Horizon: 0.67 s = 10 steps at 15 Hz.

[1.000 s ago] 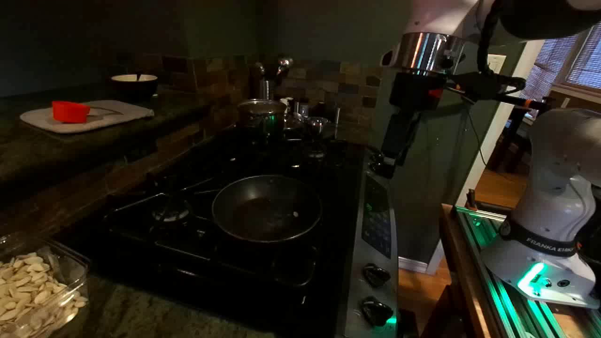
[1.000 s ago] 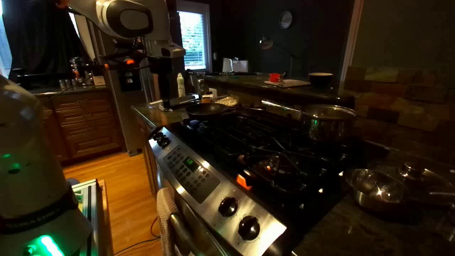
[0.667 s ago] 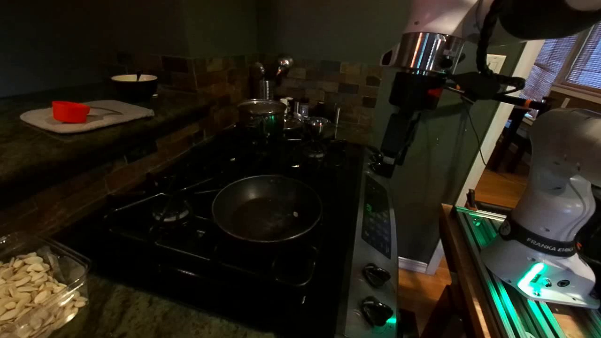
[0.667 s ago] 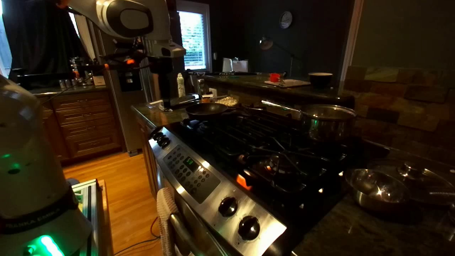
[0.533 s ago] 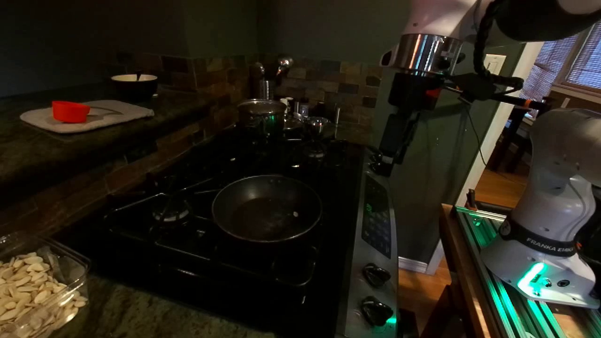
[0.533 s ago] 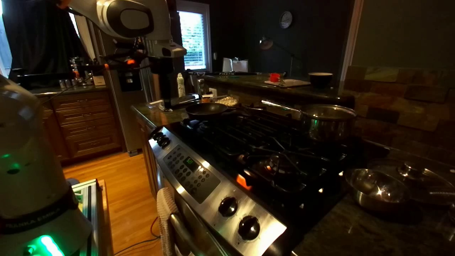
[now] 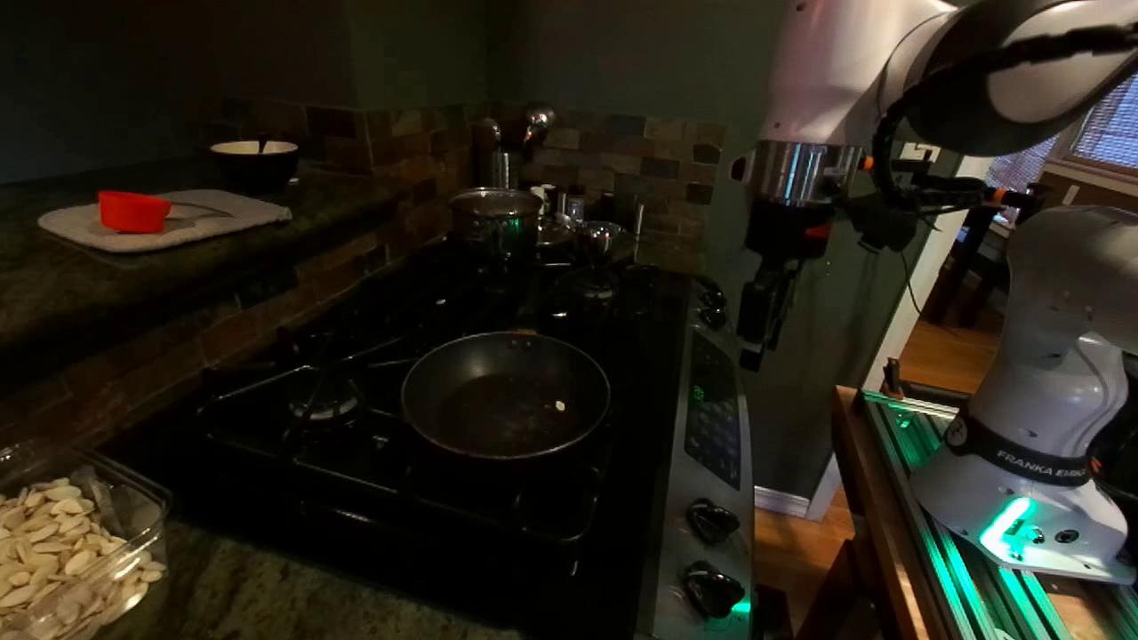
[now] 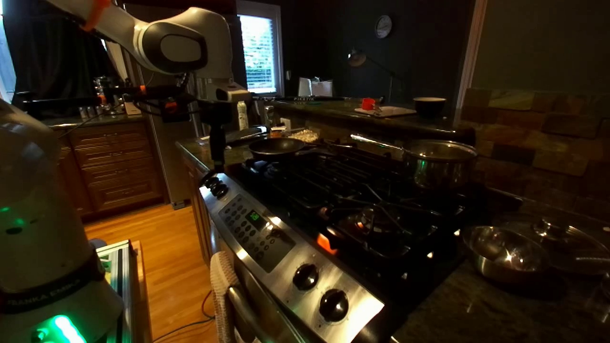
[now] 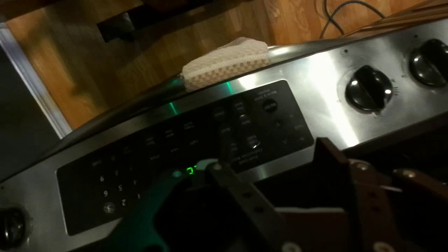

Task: Press three buttons on the stove.

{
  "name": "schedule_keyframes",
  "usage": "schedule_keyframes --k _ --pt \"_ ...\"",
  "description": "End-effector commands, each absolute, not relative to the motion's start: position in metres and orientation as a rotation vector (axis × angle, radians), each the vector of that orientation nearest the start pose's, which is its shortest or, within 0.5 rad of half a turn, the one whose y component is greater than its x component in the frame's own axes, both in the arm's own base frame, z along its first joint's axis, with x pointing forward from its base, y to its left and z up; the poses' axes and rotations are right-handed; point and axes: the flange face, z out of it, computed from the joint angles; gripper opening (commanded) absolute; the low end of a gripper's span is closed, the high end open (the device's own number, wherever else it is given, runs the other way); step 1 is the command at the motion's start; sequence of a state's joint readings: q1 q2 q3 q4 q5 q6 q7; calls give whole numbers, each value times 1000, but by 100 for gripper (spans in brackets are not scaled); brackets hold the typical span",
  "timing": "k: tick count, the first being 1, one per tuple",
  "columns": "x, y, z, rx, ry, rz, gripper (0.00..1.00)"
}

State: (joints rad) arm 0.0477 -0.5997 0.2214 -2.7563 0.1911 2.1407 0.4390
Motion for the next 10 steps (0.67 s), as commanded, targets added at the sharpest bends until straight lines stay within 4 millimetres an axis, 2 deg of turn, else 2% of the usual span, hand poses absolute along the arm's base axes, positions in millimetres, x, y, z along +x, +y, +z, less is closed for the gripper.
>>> schedule_keyframes --k 1,5,6,10 --pt "337 78 374 -3125 503 25 33" --pt "351 62 361 -3178 465 2 4" --pt "353 59 356 -3178 459 15 0" --pt "350 41 327 -3195 439 209 0"
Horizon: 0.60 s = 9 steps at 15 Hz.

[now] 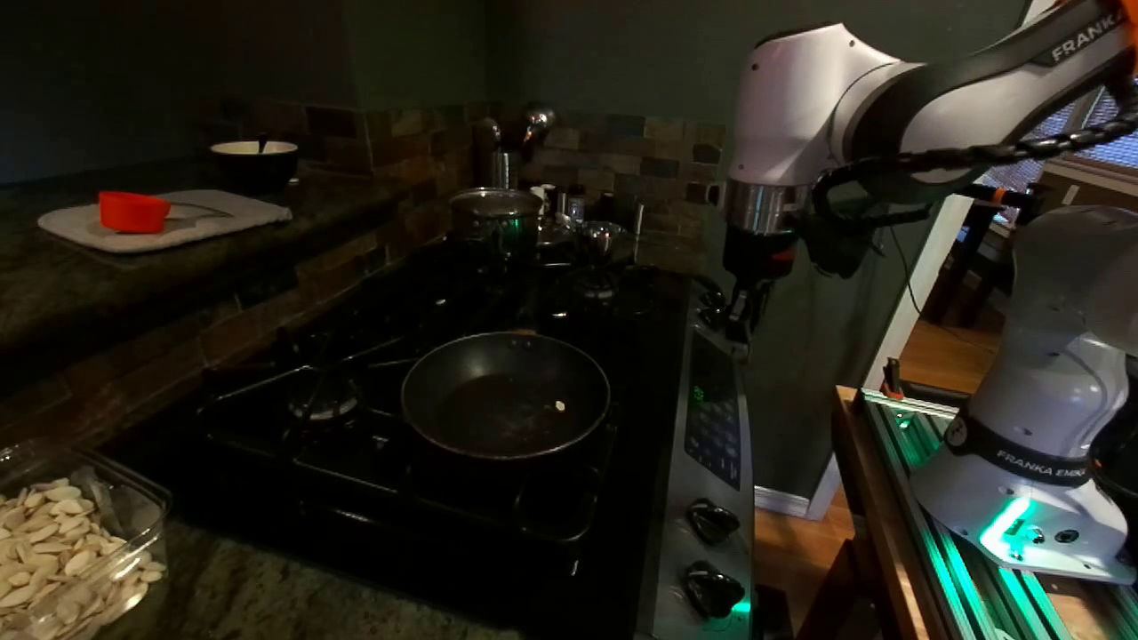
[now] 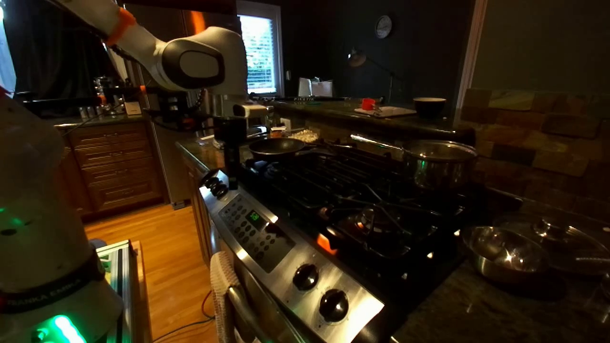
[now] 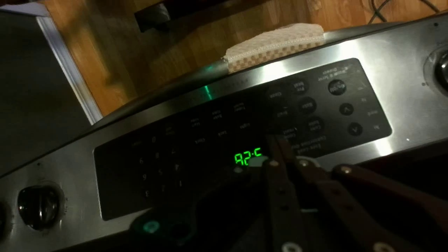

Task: Press three buttons on the stove.

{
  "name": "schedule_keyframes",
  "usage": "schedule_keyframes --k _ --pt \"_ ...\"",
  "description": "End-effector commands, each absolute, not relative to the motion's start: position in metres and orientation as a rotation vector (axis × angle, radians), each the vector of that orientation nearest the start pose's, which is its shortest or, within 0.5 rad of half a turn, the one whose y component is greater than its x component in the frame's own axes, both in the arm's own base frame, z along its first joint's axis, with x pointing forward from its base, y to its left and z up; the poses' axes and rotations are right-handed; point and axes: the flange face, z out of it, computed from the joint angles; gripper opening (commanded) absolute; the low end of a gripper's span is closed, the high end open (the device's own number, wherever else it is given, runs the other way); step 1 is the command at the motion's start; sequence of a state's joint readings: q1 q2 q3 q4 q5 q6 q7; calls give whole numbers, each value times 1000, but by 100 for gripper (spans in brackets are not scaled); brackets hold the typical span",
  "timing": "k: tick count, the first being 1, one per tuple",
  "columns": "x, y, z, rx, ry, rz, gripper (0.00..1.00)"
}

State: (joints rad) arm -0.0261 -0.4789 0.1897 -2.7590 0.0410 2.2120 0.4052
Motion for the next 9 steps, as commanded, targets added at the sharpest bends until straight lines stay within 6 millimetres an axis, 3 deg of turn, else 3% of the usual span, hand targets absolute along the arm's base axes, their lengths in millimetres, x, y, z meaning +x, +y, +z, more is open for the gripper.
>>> schedule_keyframes --k 1,7,8,9 --pt "348 39 320 -3187 422 258 0" --pt "347 27 287 -3134 380 425 0" --pt "348 30 297 -3156 395 364 1" --pt "348 28 293 -3151 397 385 1"
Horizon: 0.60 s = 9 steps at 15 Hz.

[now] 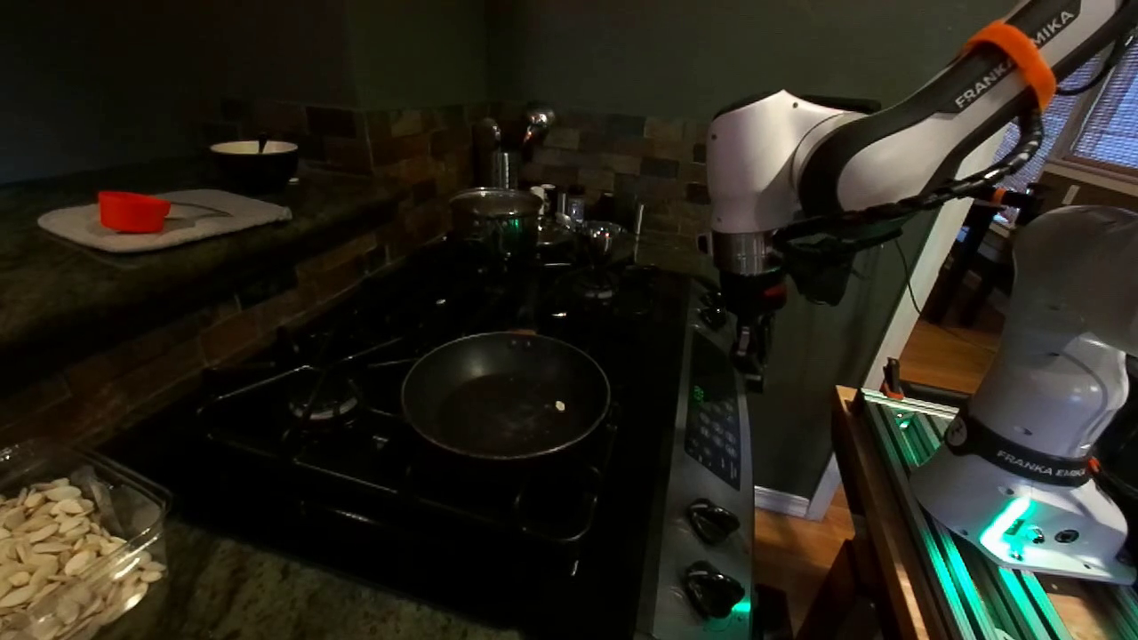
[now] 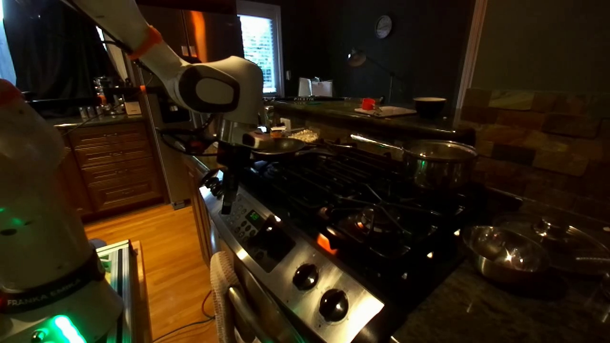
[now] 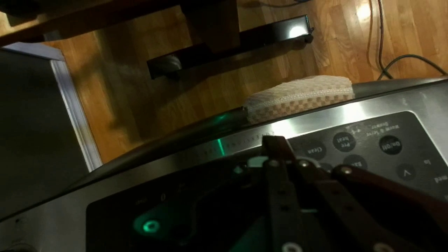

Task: Press three buttons on the stove.

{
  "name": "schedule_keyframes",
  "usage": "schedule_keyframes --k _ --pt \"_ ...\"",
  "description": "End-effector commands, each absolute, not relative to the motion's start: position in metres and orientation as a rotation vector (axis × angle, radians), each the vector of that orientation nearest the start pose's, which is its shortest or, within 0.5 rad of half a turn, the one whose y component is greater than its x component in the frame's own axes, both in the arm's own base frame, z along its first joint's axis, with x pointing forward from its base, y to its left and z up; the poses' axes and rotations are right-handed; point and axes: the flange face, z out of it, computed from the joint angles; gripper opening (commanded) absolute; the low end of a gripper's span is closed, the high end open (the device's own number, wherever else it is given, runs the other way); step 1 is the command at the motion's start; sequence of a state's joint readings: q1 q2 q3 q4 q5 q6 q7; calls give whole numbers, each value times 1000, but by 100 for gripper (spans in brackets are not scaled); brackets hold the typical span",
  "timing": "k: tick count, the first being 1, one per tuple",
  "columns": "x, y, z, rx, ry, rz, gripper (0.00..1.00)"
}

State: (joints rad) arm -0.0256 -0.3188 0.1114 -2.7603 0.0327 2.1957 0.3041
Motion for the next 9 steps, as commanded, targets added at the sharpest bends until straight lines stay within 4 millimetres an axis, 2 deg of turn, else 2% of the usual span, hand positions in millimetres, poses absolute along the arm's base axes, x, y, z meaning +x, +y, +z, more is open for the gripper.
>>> schedule_keyframes --k 1,5,9 --pt "348 26 290 -3148 396 399 1" --pt "348 27 286 -3149 381 415 0" --pt "349 29 271 -3129 338 462 0"
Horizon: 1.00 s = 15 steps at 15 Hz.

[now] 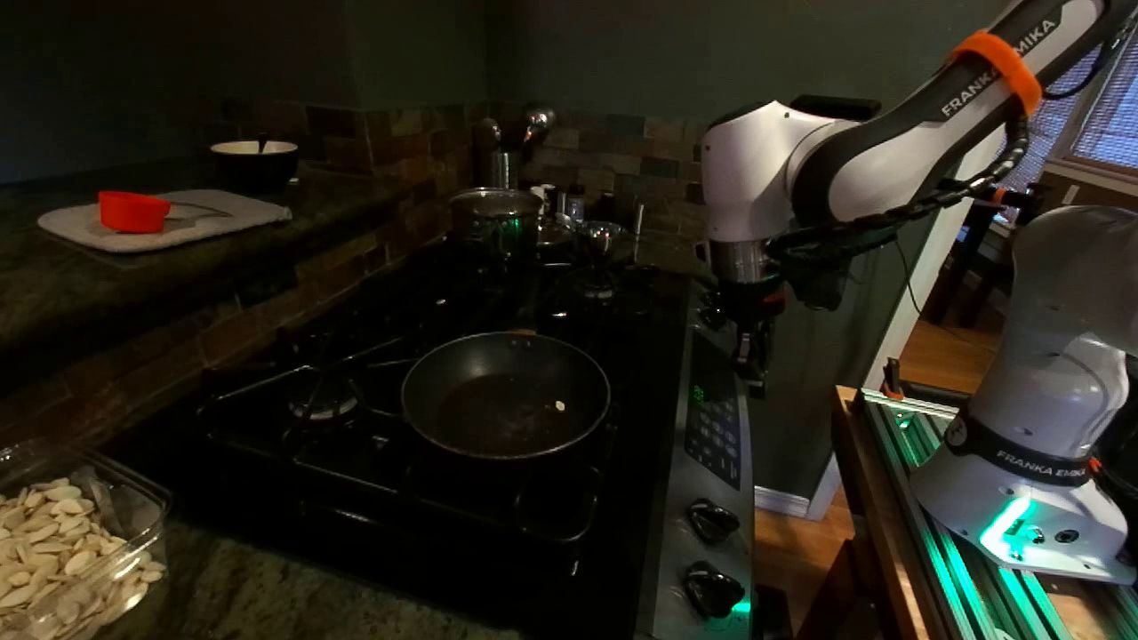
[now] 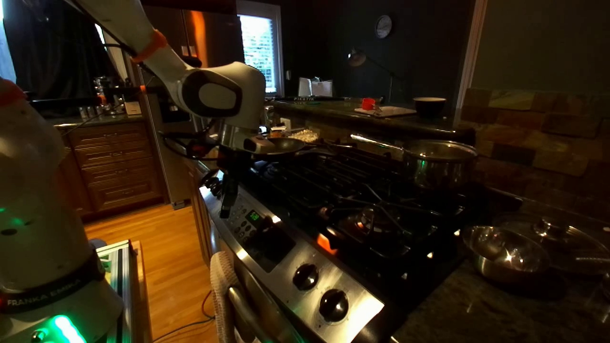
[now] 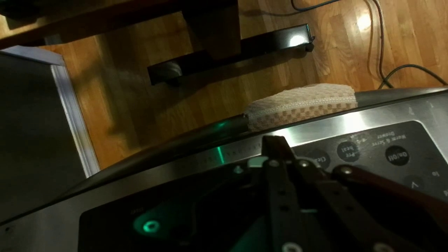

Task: Press three buttons on the stove.

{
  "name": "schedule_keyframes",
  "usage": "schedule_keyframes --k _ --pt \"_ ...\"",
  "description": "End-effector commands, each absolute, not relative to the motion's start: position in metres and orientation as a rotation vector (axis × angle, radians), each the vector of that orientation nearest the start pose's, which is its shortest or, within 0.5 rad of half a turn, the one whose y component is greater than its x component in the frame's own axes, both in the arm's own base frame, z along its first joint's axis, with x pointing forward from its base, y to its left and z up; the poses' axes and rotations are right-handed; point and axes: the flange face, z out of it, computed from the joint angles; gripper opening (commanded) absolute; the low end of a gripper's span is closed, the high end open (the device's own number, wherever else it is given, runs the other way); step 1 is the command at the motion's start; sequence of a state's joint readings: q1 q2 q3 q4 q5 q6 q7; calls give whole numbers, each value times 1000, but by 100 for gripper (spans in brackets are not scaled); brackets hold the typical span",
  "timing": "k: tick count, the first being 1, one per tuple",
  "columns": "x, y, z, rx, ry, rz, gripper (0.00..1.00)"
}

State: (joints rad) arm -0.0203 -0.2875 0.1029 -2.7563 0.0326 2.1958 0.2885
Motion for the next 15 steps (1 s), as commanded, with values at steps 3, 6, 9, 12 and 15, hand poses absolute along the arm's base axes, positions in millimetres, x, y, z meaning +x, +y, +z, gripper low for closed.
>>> schedule_keyframes --k 3,6,9,12,15 --pt "350 28 263 -3136 321 465 0" --pt "354 27 257 -3125 308 434 0" --pt "357 25 247 -3118 284 419 0" --pt "359 24 239 -3116 269 412 0" --pt "361 23 234 -3097 253 401 0"
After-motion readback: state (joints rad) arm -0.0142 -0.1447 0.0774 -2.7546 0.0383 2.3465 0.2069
